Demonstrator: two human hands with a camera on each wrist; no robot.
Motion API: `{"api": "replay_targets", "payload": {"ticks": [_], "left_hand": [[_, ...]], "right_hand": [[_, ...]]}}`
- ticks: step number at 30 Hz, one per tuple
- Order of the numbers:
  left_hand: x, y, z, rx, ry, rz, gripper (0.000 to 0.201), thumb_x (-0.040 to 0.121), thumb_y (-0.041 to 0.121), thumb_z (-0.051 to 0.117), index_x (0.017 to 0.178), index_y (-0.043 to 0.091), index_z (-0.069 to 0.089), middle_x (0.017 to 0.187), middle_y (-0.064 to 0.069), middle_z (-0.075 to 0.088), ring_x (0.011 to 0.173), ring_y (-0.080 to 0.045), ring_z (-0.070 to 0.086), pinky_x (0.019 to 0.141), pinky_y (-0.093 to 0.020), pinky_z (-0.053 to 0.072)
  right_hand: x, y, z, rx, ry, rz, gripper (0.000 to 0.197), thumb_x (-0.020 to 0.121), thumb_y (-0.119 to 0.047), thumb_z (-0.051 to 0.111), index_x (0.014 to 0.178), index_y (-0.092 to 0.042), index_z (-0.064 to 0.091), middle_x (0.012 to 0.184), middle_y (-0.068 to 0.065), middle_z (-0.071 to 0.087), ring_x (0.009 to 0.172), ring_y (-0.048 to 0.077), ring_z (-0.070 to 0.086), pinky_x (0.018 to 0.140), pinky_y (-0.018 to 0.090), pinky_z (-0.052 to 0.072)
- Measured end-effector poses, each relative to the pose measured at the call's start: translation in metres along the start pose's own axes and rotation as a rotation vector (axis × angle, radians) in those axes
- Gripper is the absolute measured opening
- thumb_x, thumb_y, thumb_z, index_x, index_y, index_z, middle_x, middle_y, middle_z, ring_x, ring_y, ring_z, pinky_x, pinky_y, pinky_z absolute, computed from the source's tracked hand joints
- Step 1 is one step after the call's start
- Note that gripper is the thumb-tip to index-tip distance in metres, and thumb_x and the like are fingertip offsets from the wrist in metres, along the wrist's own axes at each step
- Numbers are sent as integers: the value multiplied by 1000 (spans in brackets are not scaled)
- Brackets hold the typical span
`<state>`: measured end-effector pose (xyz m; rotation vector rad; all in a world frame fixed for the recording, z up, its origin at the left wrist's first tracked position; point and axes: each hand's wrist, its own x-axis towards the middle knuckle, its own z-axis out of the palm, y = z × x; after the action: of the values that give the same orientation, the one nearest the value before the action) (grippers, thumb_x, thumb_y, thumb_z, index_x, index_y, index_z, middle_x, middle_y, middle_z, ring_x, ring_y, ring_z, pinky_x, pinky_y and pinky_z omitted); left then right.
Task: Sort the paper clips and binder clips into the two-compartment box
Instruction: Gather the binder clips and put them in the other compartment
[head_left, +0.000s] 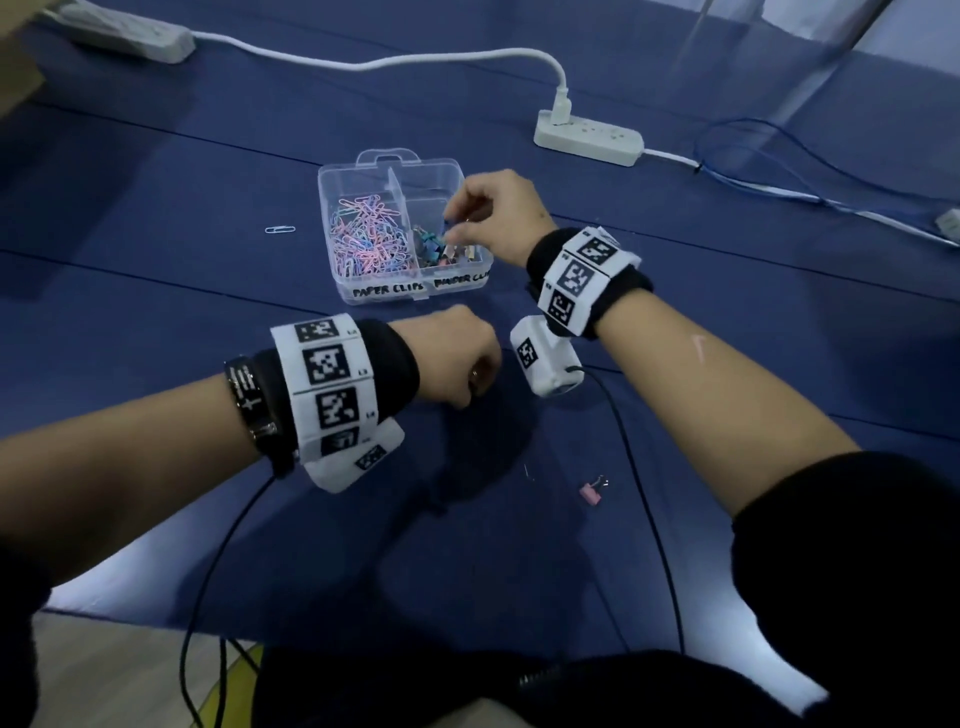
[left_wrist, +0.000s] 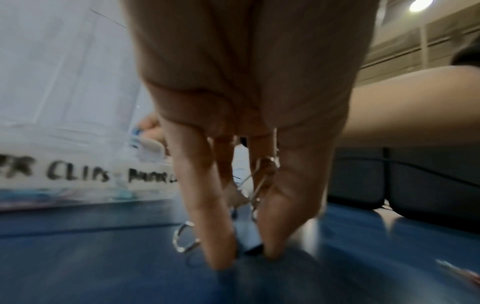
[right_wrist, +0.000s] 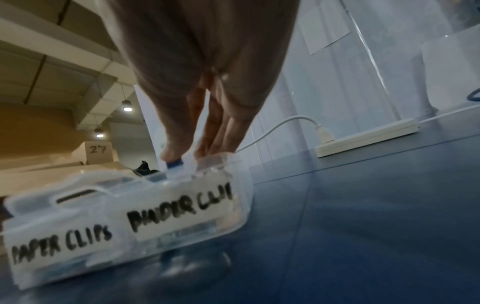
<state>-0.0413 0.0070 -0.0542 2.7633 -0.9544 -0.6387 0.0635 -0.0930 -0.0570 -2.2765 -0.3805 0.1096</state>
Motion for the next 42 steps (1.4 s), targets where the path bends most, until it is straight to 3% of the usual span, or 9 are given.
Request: {"api": "replay_targets", "payload": {"ticks": [3, 7, 13, 19, 25, 29, 33, 38, 42], "left_hand": [[2, -15, -16, -93, 188, -91, 23, 77, 7, 62, 98, 11, 71, 98, -5, 70, 88, -19, 60, 76, -22, 44], [13, -32, -34, -231, 476, -199, 20, 81, 9, 61, 98, 9, 70, 102, -10, 69, 92, -23, 60, 75, -19, 35], [37, -40, -43, -360, 670, -259, 17, 81, 5, 59, 95, 1, 68, 102, -15, 69, 85, -21, 59, 72, -13, 34], [56, -48, -43, -329, 731, -330, 24, 86, 5, 54, 108, 5, 64, 121, -17, 56, 108, -29, 57, 88, -24, 41], [58, -43, -35, -161, 336, -368, 28, 95, 10, 38, 111, -2, 58, 116, -24, 61, 110, -39, 55, 88, -39, 43], [55, -33, -29, -105, 264, -297, 26, 91, -2, 37, 112, 0, 53, 109, -24, 58, 112, -39, 53, 91, -40, 42], [53, -24, -21, -139, 219, -202, 40, 91, -1, 40, 129, 7, 50, 126, -20, 57, 116, -35, 52, 97, -37, 40], [45, -24, -26, -260, 417, -103, 32, 93, 15, 50, 124, 11, 57, 122, -10, 62, 109, -26, 56, 84, -21, 35], [33, -39, -37, -421, 579, -130, 26, 91, 7, 51, 113, 7, 63, 117, -8, 64, 93, -19, 57, 75, -11, 34]], "right_hand": [[-7, 5, -3, 37, -35, -8, 25, 73, 4, 71, 97, 3, 66, 88, 6, 63, 80, 11, 59, 72, 11, 49], [-42, 6, -26, -62, -42, -66, 20, 77, -4, 69, 96, 1, 66, 88, 4, 63, 77, 5, 57, 75, 15, 45], [-133, -10, -60, -539, -652, 202, 30, 63, -35, 81, 79, -23, 58, 70, -10, 56, 67, 13, 53, 66, 29, 44], [-172, 4, -31, -618, -837, 289, 39, 61, -18, 78, 71, -25, 42, 73, -10, 42, 76, 19, 51, 66, 36, 46], [-165, 11, -28, -555, -714, 213, 24, 72, 7, 51, 73, -17, 56, 61, -12, 45, 57, 10, 46, 53, 25, 41], [-157, 13, -25, -502, -585, 143, 20, 73, 2, 54, 80, -14, 64, 69, -14, 43, 72, 14, 48, 66, 27, 45], [-150, 18, -27, -483, -466, 105, 19, 72, 1, 55, 80, -11, 67, 89, -1, 46, 77, 19, 51, 74, 32, 51], [-133, 7, -39, -426, -221, -9, 16, 72, 0, 58, 79, -9, 69, 98, 9, 55, 60, 7, 44, 69, 19, 38], [-103, 1, -44, -274, 73, -54, 14, 73, 2, 58, 80, -6, 68, 88, 3, 51, 67, 18, 53, 65, 18, 40]]}}
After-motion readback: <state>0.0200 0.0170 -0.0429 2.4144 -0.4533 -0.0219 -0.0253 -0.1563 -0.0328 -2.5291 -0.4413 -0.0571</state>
